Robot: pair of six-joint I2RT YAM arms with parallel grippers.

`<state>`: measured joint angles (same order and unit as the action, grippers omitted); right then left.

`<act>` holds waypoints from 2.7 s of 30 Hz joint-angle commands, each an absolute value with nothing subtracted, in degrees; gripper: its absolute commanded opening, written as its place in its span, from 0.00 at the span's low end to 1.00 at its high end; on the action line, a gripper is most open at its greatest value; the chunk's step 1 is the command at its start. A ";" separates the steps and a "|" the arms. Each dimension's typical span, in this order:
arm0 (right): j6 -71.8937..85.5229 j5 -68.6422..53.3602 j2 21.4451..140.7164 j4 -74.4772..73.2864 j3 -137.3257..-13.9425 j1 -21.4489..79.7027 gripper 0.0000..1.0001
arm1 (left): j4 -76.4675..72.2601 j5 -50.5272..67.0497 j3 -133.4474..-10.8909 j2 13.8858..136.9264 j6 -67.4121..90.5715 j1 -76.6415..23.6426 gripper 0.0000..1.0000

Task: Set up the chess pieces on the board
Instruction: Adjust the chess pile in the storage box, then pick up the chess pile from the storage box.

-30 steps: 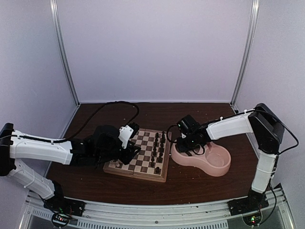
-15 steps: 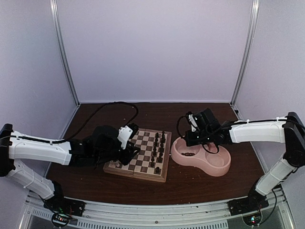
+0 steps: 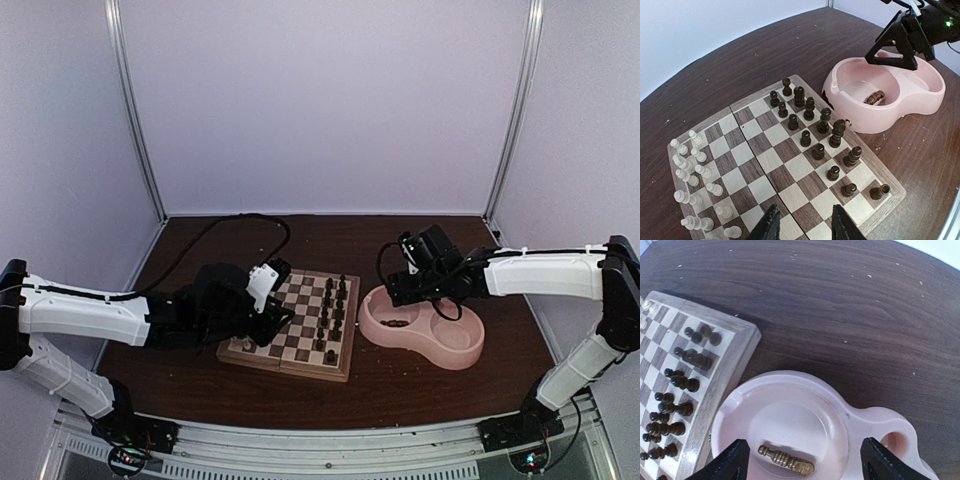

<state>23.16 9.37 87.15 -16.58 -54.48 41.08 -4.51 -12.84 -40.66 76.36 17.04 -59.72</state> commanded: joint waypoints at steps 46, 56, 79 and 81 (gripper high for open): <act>20.94 0.84 98.88 -30.19 -67.54 37.02 0.55 | -10.92 -22.52 -45.84 79.63 10.37 -56.43 0.37; 18.30 -9.40 106.30 -33.87 -71.51 37.09 0.49 | -10.85 -21.84 -46.33 80.84 10.48 -56.43 0.37; 13.34 -0.27 114.50 -56.76 -76.62 40.96 0.51 | -9.36 -18.86 -46.32 80.20 11.75 -56.41 0.37; 13.73 2.19 115.46 -56.08 -76.20 40.91 0.51 | -9.37 -18.61 -46.23 80.29 11.83 -56.43 0.37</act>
